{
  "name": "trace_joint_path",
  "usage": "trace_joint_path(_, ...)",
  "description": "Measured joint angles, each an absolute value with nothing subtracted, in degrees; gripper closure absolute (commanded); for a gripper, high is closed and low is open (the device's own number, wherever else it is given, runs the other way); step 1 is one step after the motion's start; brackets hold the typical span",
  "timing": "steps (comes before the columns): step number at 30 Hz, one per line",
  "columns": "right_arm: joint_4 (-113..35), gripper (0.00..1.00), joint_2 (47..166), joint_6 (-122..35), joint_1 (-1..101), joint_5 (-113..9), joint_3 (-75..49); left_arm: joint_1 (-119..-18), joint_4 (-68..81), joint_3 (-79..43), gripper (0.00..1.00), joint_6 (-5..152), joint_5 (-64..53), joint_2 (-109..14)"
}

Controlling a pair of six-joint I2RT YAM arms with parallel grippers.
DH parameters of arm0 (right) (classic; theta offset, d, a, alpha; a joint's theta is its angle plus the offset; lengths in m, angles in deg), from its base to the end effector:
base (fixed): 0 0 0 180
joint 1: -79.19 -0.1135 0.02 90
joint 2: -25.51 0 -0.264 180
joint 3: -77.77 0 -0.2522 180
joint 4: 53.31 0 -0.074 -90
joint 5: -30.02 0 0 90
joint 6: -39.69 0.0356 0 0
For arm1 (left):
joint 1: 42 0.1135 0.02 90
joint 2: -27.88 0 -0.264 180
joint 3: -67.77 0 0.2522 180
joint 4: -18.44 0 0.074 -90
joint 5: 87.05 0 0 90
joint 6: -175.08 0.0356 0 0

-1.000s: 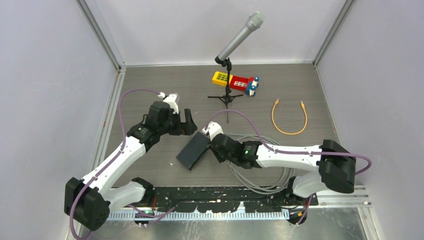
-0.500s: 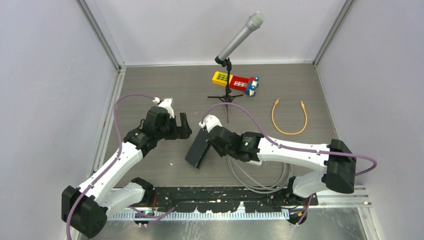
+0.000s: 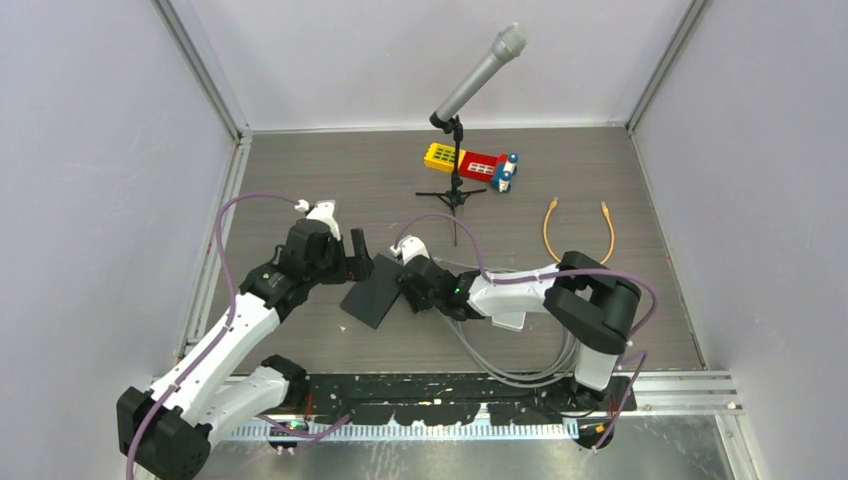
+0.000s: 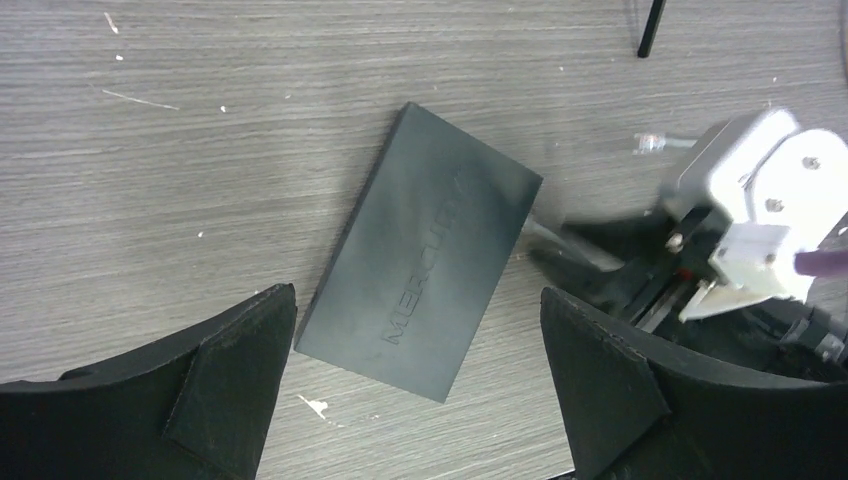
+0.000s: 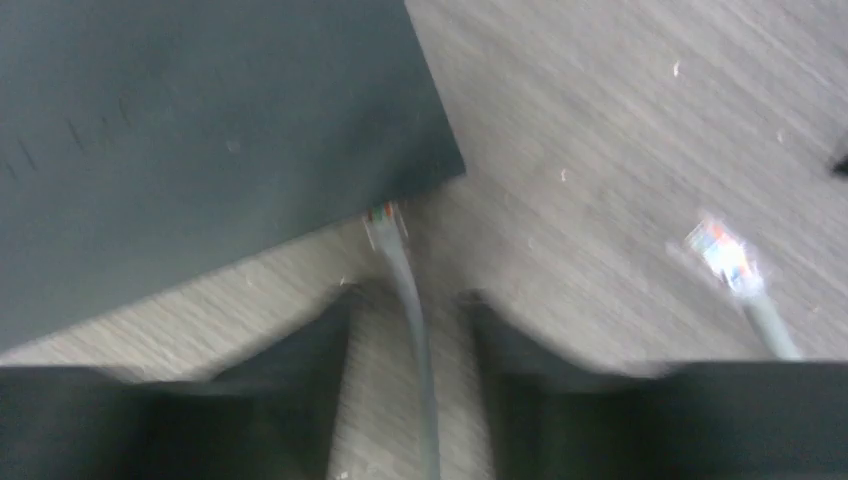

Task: Insert the plug into the switch port
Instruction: Insert the connector into the switch port.

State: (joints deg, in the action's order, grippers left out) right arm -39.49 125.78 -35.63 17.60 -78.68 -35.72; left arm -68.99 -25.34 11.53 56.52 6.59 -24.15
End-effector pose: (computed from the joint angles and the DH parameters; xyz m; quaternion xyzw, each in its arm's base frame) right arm 0.1763 0.3019 0.1536 -0.3122 0.8673 0.1013 0.3743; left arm 0.1735 -0.0858 0.2704 -0.0259 0.9040 -0.1730 0.3901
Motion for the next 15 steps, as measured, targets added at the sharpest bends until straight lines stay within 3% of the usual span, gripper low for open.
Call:
trace_joint_path(8, -45.20, 0.20, 124.65, -35.00, 19.20, -77.65, -35.63, -68.99, -26.54, 12.49, 0.05, 56.54, 7.00, -23.50)
trace_joint_path(15, -36.87, 0.19, 102.77, -35.70, 20.03, -77.69, -40.92, -68.99, -26.65, 13.13, 0.06, 56.67, 7.24, -22.62)
